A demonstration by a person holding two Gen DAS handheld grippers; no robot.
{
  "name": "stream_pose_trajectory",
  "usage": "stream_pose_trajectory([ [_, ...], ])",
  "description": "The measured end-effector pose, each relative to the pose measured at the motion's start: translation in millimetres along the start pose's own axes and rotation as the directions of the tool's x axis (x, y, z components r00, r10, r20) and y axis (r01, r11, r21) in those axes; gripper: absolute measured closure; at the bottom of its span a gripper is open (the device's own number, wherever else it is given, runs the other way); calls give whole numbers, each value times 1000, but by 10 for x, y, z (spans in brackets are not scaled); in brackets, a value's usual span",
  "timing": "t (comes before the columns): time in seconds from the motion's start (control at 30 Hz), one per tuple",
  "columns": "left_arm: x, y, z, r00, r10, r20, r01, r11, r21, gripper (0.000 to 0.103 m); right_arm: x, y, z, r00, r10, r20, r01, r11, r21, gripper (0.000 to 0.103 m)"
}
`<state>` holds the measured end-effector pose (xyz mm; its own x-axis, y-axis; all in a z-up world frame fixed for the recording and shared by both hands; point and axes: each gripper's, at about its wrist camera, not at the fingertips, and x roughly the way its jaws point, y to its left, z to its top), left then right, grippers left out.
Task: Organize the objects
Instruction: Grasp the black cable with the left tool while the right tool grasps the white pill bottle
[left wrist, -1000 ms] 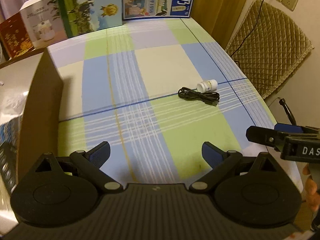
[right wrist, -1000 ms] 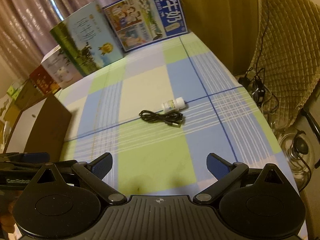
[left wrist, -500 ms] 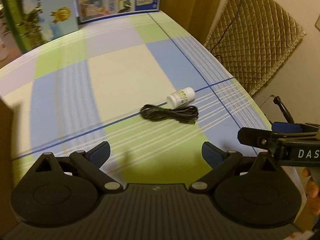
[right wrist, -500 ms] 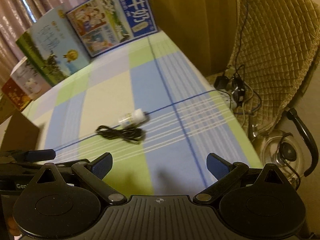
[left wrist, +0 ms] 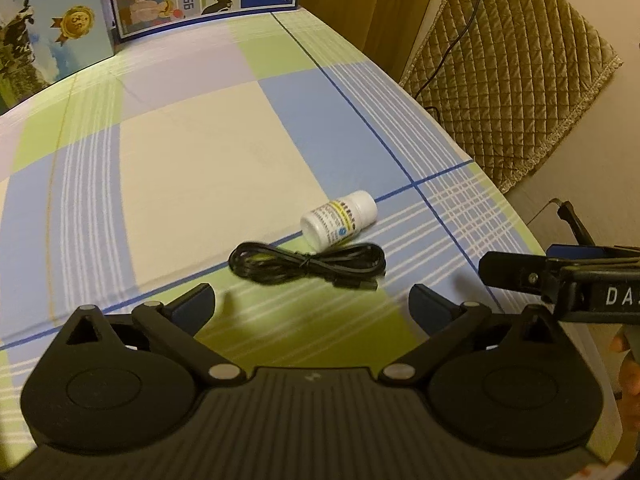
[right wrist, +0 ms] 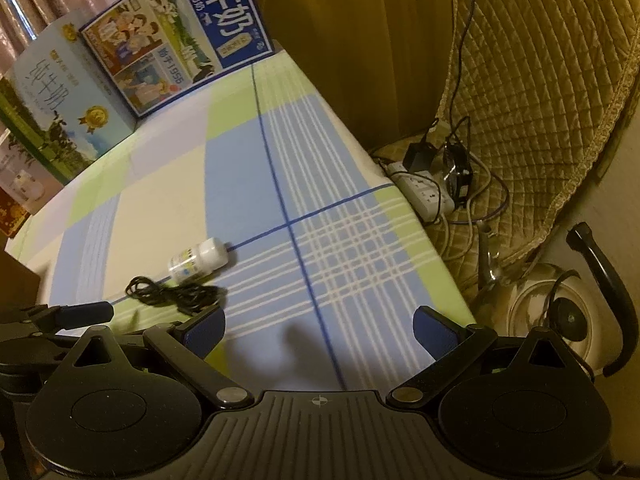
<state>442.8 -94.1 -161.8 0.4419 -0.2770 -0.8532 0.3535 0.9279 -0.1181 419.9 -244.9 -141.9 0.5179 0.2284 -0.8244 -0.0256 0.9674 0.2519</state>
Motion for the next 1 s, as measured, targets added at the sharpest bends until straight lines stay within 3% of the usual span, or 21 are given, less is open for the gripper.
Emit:
stream_pose_trajectory([
  [0.33,239,-93,59,999,49,12,-50,997,65,2,157,-107,99,1000,1,-15,-1,1000,3,5],
  [0.47,291,-78,99,999,41,18,-41,998,43,2,210,-131,113,1000,2,-22,-2,1000,7,5],
  [0.8,291,-80,69,998,47,47,-51,994,96,6,291,-87,154,999,11,-31,-11,1000,-5,5],
  [1.0,192,125,-42,996,80,40,-81,996,37,7,344,33,143,999,39,-28,-40,998,-40,5],
])
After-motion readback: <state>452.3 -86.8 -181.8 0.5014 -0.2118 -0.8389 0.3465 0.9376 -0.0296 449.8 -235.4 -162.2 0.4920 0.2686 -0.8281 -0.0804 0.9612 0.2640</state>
